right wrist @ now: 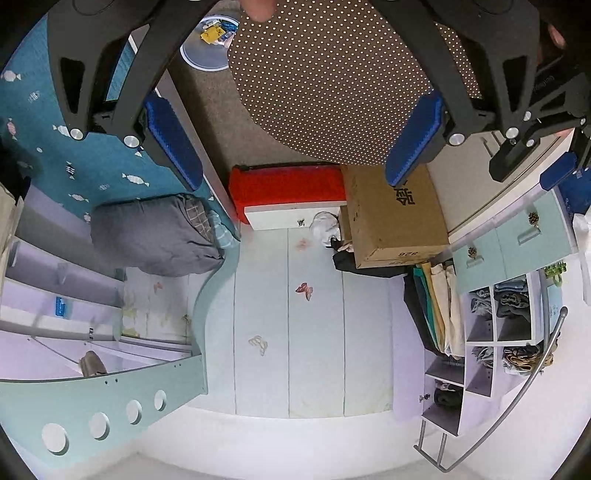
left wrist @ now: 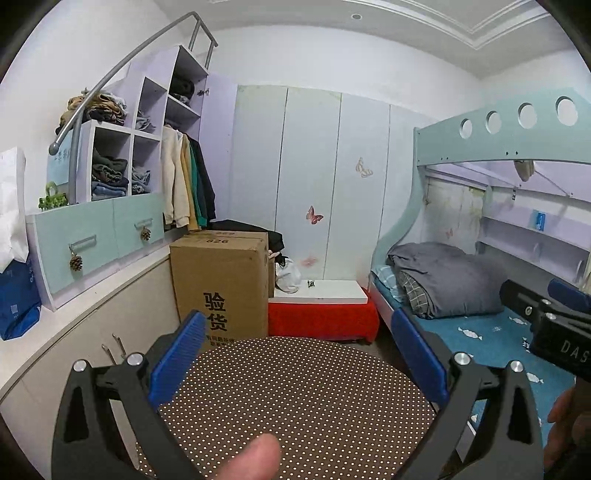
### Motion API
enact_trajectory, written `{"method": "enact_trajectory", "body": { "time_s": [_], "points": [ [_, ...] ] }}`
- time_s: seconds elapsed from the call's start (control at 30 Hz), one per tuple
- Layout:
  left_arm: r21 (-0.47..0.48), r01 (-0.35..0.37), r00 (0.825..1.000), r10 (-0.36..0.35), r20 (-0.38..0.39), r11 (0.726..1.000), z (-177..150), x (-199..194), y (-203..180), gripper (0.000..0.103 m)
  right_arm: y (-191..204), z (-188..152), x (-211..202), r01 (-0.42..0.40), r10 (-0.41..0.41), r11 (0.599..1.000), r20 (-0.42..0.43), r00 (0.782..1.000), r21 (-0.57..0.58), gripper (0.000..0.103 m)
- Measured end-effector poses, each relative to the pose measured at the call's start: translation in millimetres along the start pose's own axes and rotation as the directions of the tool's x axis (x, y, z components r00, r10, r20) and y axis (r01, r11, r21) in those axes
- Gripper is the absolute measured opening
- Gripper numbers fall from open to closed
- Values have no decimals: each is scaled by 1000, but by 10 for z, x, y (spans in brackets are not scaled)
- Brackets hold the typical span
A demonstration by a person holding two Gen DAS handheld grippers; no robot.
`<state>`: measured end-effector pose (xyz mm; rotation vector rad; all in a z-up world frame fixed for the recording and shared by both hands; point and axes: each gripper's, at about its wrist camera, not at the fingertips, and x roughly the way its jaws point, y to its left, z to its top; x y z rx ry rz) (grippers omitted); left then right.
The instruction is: Collect trash
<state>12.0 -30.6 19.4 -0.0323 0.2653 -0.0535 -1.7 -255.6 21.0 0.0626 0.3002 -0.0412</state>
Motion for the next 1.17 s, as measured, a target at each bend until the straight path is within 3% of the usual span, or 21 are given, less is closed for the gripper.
{"method": "enact_trajectory", "body": {
  "time_s": [1.17],
  "points": [
    [16, -31, 999, 31, 20, 999, 36, -88, -109, 98, 32, 7, 2, -21, 21, 1000, -1, 1000, 9, 97]
  ]
}}
